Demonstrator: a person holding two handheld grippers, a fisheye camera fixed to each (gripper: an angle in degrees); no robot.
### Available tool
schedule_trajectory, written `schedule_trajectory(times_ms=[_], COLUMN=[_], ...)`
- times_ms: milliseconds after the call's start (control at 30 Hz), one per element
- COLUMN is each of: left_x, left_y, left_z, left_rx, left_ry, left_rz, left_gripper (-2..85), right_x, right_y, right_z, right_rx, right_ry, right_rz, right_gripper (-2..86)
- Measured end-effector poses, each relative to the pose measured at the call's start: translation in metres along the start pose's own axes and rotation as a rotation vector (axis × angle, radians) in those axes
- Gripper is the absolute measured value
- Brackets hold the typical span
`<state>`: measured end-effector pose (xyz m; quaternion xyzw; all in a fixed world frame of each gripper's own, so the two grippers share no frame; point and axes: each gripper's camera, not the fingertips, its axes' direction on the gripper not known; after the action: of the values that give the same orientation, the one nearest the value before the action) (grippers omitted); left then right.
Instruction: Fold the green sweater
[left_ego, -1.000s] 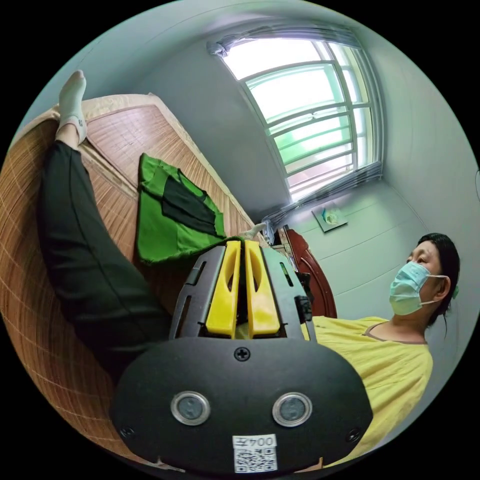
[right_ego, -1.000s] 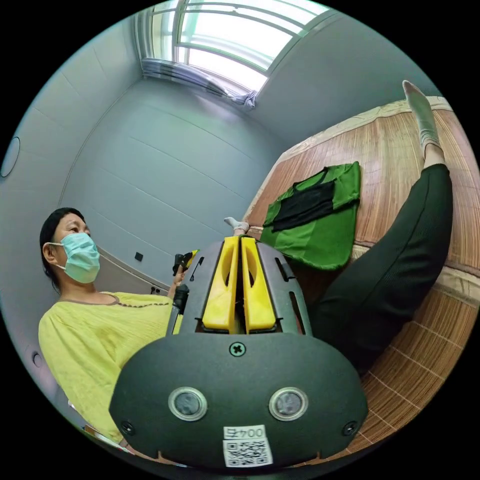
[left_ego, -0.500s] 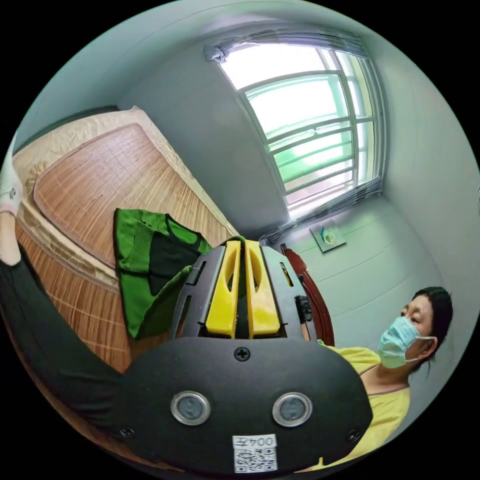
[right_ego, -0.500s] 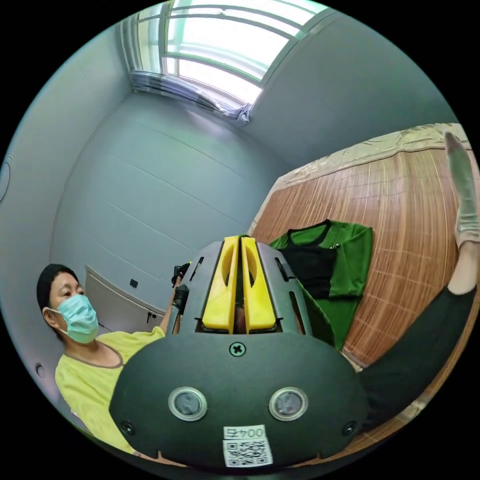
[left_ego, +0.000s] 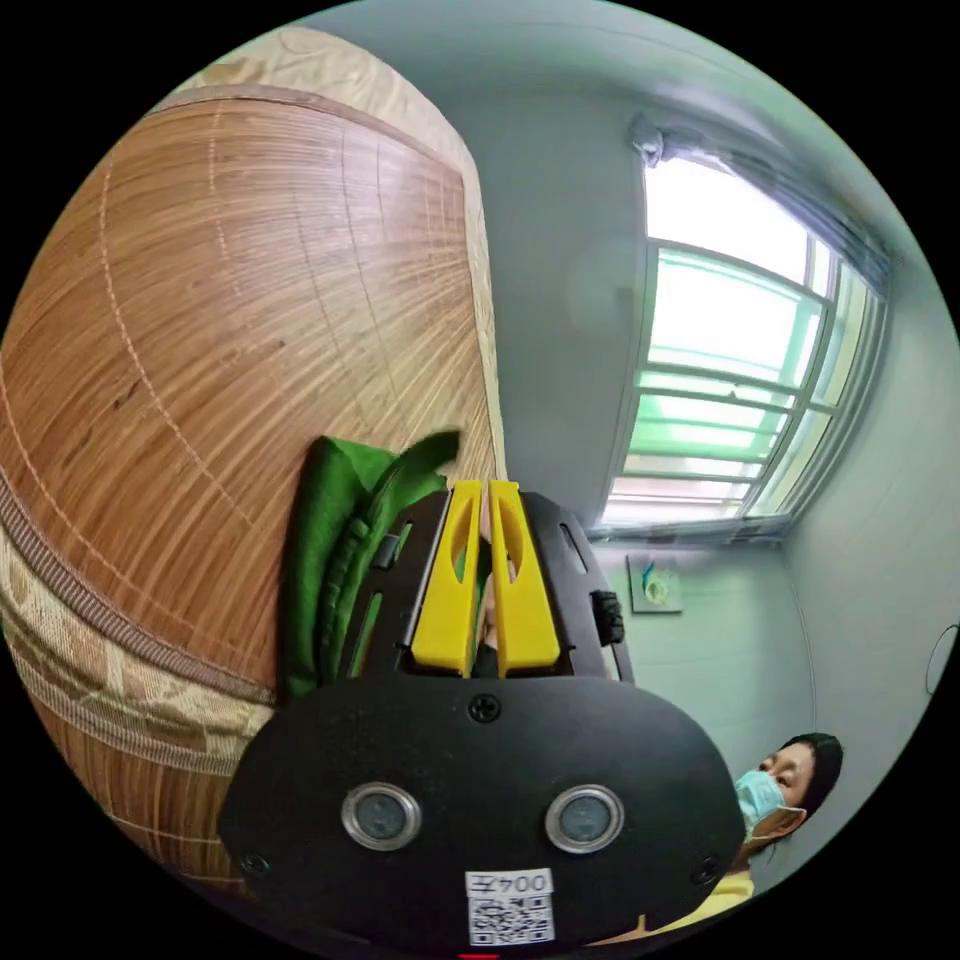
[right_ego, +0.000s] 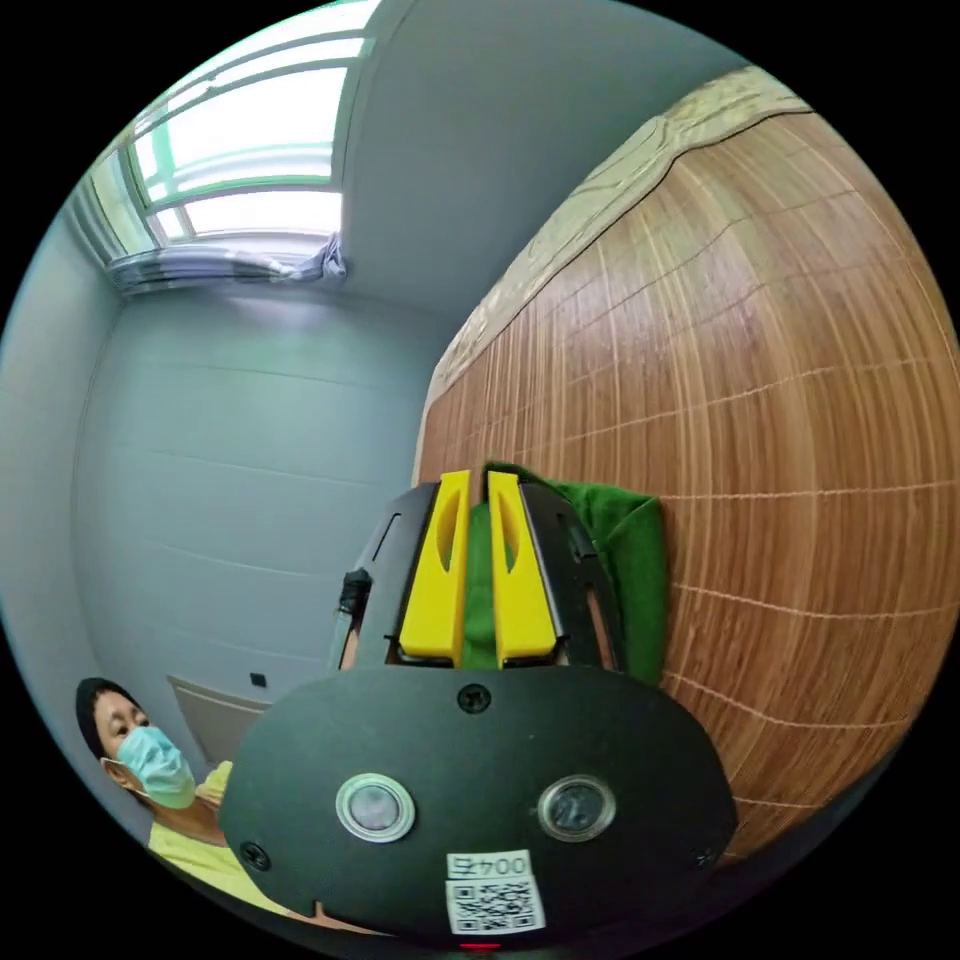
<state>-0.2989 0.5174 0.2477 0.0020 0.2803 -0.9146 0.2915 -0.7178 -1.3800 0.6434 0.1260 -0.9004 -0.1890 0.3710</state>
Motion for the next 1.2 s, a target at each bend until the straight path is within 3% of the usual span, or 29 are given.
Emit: schedule_trajectory(times_ms=[100,200,300,367,467,567,667,767,967,1200], left_x=[-0.002,0.023,0.062,0.092,0.103,0.091,0.076,0.066,0.046,0.018], left_y=[0.005,0.028,0.083,0.146,0.22,0.258,0.258,0.246,0.226,0.207], left_z=[-0.005,-0.011,-0.015,-0.017,-0.011,0.0,0.017,0.038,0.06,0.055], left_rx=[0.107,0.127,0.067,0.031,-0.011,-0.044,-0.134,-0.212,-0.273,-0.229], left_ry=[0.006,-0.041,-0.184,-0.332,-0.497,-0.637,-0.677,-0.739,-0.751,-0.618], left_rz=[0.052,0.227,0.483,0.683,0.81,0.802,0.743,0.681,0.552,0.376], left_gripper=[2.1,2.4,3.1,4.5,7.1,7.9,8.0,8.4,9.3,9.6], right_x=[-0.019,-0.067,-0.121,-0.156,-0.17,-0.147,-0.136,-0.12,-0.083,-0.075], right_y=[0.005,0.037,0.117,0.206,0.301,0.331,0.298,0.26,0.217,0.197], right_z=[-0.005,-0.001,0.002,0.0,-0.003,-0.003,-0.005,0.001,-0.016,-0.027], right_rx=[0.077,0.013,-0.024,0.018,0.152,0.19,0.066,-0.042,-0.096,-0.161], right_ry=[0.085,0.216,0.365,0.455,0.549,0.703,0.599,0.619,0.53,0.426], right_rz=[-0.094,-0.286,-0.498,-0.643,-0.713,-0.54,-0.446,-0.343,-0.048,0.055], right_gripper=[8.8,11.1,11.9,12.9,12.1,9.3,10.7,11.2,13.1,13.5])
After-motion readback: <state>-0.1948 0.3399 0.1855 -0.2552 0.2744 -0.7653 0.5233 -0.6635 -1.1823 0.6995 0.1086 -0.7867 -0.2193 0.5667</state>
